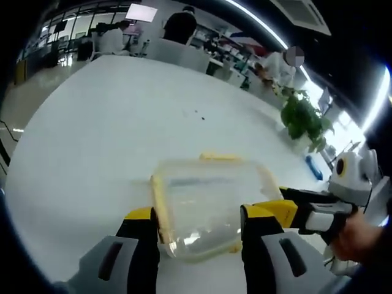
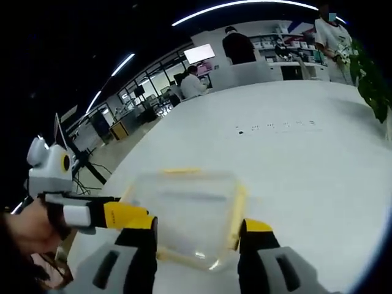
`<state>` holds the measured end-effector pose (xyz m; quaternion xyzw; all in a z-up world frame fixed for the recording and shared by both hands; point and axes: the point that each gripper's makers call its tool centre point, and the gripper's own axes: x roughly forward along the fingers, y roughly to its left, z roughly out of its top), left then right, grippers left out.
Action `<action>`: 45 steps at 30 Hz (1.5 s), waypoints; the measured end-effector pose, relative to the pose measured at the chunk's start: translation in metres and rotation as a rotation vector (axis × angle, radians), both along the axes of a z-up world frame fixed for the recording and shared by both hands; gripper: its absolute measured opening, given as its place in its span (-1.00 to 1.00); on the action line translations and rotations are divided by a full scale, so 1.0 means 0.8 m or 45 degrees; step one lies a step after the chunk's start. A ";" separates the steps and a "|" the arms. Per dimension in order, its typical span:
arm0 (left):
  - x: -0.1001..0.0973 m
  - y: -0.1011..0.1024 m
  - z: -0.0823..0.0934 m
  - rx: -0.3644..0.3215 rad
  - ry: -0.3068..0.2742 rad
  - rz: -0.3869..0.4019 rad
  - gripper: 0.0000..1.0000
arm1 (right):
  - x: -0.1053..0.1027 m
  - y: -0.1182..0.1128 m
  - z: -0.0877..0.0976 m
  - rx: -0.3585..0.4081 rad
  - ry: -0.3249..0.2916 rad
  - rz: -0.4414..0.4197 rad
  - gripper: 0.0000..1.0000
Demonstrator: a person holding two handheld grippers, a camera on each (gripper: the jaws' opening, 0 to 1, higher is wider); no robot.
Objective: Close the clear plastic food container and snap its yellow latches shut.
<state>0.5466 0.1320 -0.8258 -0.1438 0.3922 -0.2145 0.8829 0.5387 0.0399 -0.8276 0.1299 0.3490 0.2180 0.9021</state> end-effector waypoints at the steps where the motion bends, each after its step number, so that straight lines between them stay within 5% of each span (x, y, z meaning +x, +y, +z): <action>1: 0.002 0.001 0.000 0.000 0.000 0.000 0.04 | 0.000 0.001 0.001 0.002 -0.003 -0.004 0.03; 17: 0.003 0.006 0.001 -0.012 -0.009 0.015 0.02 | 0.004 -0.002 0.001 0.016 -0.006 -0.035 0.08; 19: 0.008 0.015 0.006 -0.086 -0.008 0.108 -0.10 | 0.003 -0.004 0.001 0.010 -0.007 -0.046 0.09; 20: 0.018 0.024 0.012 -0.102 -0.061 0.156 -0.06 | 0.002 -0.004 0.000 0.004 -0.007 -0.039 0.16; 21: 0.016 0.026 0.013 -0.090 -0.058 0.137 0.04 | 0.007 -0.008 0.005 -0.060 -0.091 -0.030 0.24; 24: 0.021 0.025 0.014 -0.074 -0.100 0.106 0.50 | 0.013 -0.006 0.017 -0.047 -0.165 -0.032 0.52; 27: 0.023 0.034 0.010 -0.014 -0.127 0.096 0.75 | 0.023 -0.009 0.023 -0.040 -0.209 -0.049 1.00; 29: 0.026 0.039 0.013 0.001 -0.156 0.108 0.96 | 0.024 -0.010 0.019 -0.051 -0.207 -0.032 1.00; 36: 0.022 0.043 0.002 0.044 -0.165 0.073 0.98 | 0.022 -0.024 0.014 -0.058 -0.183 -0.037 1.00; 45: 0.007 0.048 0.018 0.057 -0.184 0.056 0.98 | 0.001 -0.033 0.028 -0.033 -0.191 -0.047 1.00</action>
